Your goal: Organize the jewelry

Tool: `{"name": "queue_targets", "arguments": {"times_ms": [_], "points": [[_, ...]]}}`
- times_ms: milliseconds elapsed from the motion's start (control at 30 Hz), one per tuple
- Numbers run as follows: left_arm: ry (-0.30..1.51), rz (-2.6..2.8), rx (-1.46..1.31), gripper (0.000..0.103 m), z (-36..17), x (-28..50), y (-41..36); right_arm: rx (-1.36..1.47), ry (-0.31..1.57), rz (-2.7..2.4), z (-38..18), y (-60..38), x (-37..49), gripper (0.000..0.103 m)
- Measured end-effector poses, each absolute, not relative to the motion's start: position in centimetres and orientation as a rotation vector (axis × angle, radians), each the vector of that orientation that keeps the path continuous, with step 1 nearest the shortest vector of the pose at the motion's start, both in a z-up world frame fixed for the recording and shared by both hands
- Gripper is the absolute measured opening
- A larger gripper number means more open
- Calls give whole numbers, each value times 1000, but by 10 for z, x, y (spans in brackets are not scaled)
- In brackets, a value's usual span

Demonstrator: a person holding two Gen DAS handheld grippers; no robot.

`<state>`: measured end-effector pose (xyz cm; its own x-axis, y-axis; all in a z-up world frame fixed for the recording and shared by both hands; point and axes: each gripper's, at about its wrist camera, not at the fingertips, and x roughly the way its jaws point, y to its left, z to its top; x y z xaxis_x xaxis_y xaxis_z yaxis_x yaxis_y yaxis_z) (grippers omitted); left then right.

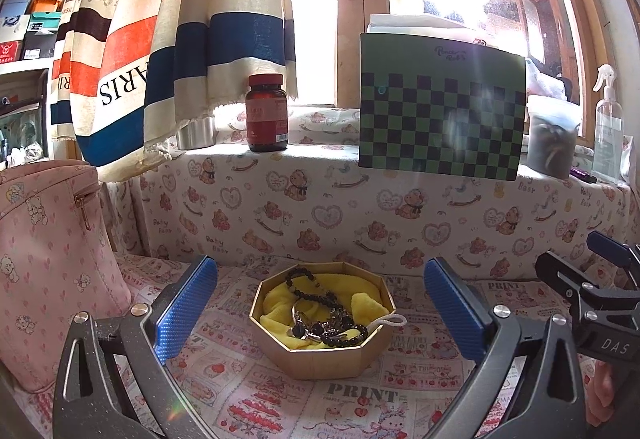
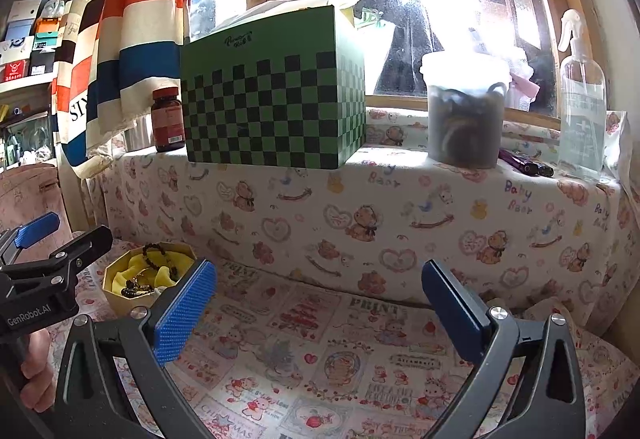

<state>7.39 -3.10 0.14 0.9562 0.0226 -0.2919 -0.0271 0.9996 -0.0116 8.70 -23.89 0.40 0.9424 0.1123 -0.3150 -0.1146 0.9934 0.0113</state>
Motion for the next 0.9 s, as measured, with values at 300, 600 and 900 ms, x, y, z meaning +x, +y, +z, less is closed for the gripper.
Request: {"name": "queue_targets", "arguments": {"times_ms": [300, 600, 900], "points": [[295, 24, -14, 103, 2, 74, -31, -8, 321, 116, 4, -239, 87, 103], [290, 25, -10, 103, 2, 72, -33, -8, 321, 116, 4, -239, 88, 103], [288, 24, -8, 103, 2, 72, -33, -9, 322, 115, 4, -239, 88, 103]]}}
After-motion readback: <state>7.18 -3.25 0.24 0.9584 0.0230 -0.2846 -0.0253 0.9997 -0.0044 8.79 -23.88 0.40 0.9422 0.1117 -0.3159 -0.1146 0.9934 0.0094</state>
